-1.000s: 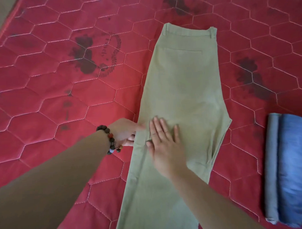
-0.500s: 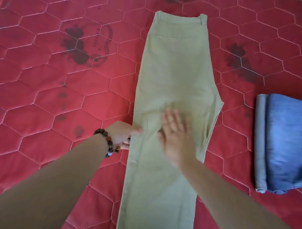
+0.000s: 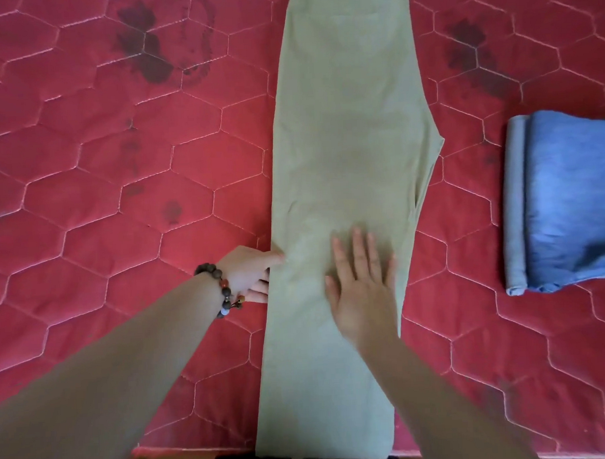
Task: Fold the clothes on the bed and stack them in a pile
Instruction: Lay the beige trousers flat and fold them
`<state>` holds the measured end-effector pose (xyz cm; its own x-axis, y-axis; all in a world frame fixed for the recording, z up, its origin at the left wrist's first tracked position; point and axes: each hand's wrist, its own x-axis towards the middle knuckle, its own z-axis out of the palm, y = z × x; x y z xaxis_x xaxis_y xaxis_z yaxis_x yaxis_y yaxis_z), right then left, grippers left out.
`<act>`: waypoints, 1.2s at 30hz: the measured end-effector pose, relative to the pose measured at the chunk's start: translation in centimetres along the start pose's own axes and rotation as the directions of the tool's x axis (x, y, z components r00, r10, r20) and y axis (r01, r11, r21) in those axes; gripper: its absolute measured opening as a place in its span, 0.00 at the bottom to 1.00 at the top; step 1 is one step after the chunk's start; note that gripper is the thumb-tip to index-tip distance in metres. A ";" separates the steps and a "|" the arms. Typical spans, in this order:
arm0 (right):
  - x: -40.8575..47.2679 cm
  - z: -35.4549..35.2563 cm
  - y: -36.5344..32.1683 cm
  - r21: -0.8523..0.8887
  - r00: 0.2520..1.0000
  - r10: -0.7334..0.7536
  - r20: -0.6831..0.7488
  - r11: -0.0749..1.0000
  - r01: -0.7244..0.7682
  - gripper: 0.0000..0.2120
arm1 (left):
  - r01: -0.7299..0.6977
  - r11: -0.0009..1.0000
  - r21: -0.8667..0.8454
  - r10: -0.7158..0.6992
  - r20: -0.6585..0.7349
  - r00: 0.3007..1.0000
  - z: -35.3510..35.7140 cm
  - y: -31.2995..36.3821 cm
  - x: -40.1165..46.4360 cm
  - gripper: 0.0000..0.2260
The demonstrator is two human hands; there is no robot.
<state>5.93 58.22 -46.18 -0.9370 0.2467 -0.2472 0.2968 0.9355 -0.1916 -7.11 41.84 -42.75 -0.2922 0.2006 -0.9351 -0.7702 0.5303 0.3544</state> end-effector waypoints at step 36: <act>-22.9 3.3 2.1 0.549 0.793 0.575 0.204 0.603 -0.578 0.15 | -0.101 0.949 0.300 0.169 -0.207 0.964 9.1 -28.6 -10.2 0.08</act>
<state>28.64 53.72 -44.03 -0.5348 0.6816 -0.4995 0.8221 0.2829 -0.4941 23.09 32.13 -43.39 -0.5289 0.1120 -0.8413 -0.5310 0.7296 0.4310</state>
